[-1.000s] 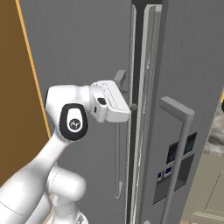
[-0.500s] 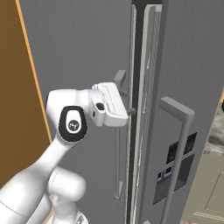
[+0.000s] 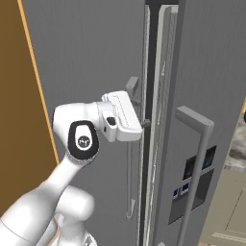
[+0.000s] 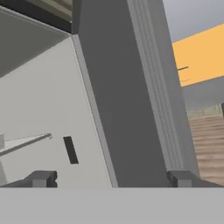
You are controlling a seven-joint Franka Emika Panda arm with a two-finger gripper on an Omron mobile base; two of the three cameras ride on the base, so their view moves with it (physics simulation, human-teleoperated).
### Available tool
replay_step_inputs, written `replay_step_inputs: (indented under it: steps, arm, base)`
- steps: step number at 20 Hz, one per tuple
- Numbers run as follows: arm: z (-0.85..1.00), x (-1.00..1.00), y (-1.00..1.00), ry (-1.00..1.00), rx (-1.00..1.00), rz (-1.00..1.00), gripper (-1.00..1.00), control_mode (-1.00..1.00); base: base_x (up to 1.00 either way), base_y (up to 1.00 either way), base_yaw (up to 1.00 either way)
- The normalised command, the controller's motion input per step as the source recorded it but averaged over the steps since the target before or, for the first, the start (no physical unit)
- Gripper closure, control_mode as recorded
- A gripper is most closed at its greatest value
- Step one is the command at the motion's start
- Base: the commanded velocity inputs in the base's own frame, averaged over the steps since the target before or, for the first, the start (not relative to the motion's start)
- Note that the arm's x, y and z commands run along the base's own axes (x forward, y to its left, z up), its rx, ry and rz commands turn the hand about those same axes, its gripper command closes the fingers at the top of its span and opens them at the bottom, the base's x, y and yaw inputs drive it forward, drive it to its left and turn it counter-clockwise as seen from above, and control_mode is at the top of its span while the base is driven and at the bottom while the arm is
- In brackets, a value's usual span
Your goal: Open the freezer door, pick up the ice cube tray from the freezer, and place it on the dining counter.
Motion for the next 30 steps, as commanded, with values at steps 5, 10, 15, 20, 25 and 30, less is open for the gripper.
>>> replay_step_inputs:
  steps: [5, 10, 15, 20, 25, 30]
  arm:
    - [-0.10, 0.11, -0.32, -0.04, 0.00, 0.00, -1.00, -1.00]
    - [-0.10, 0.06, -0.33, -0.03, 0.00, 0.00, -1.00, -1.00]
    - [-0.02, 0.00, -0.37, -0.01, 0.02, 0.00, -1.00, -1.00]
    - [0.00, 0.00, -0.35, 0.00, 0.02, 0.00, -1.00, -1.00]
    - [0.00, -0.10, -0.36, -0.01, 0.00, -0.06, -1.00, -1.00]
    - [-0.03, -0.22, -0.47, -0.04, 0.00, -0.13, -1.00, -1.00]
  base:
    - [0.00, 0.00, 0.00]
    - [0.00, 0.00, 0.00]
    - [0.00, 0.00, 0.00]
    - [0.00, 0.00, 0.00]
    - [0.00, 0.00, 0.00]
    - [0.00, 0.00, 0.00]
